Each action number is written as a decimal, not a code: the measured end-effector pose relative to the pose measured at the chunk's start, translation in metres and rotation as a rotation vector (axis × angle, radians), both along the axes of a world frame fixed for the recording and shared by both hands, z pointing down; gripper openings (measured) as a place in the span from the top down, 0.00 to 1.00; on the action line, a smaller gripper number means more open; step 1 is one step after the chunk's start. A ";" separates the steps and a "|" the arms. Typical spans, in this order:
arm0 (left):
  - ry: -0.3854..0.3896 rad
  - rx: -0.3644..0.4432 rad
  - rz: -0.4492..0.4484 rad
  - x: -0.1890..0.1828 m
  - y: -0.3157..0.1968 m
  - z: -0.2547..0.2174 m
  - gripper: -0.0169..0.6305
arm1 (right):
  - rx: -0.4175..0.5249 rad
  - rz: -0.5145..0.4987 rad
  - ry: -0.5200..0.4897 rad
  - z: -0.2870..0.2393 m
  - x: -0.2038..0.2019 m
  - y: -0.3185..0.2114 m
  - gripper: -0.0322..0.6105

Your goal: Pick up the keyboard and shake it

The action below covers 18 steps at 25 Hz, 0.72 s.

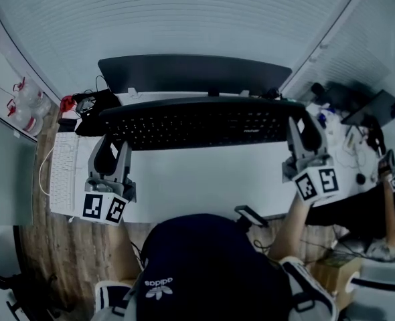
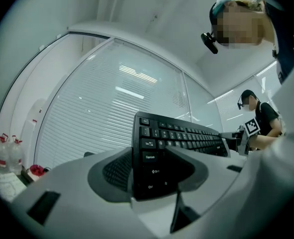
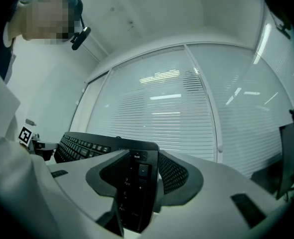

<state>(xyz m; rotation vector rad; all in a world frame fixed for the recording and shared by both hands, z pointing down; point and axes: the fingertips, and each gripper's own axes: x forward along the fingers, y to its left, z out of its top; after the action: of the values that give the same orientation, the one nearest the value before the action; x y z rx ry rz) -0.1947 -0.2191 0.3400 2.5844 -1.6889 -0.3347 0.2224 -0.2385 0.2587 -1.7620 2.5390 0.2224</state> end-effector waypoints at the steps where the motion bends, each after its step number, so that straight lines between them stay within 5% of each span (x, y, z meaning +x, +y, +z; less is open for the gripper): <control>1: 0.015 -0.012 -0.007 -0.001 0.002 0.008 0.66 | -0.002 -0.007 0.015 0.000 -0.003 -0.002 0.68; 9: 0.087 -0.099 -0.048 -0.013 0.013 0.063 0.66 | -0.043 -0.047 0.140 0.014 -0.029 -0.011 0.68; 18: 0.133 -0.115 -0.037 -0.024 0.017 0.071 0.66 | -0.014 -0.083 0.186 0.001 -0.049 -0.016 0.68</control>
<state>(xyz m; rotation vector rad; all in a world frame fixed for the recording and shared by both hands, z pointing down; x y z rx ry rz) -0.2182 -0.2021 0.4111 2.3959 -1.6608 -0.3890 0.1734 -0.2548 0.2601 -1.7109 2.7396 0.3832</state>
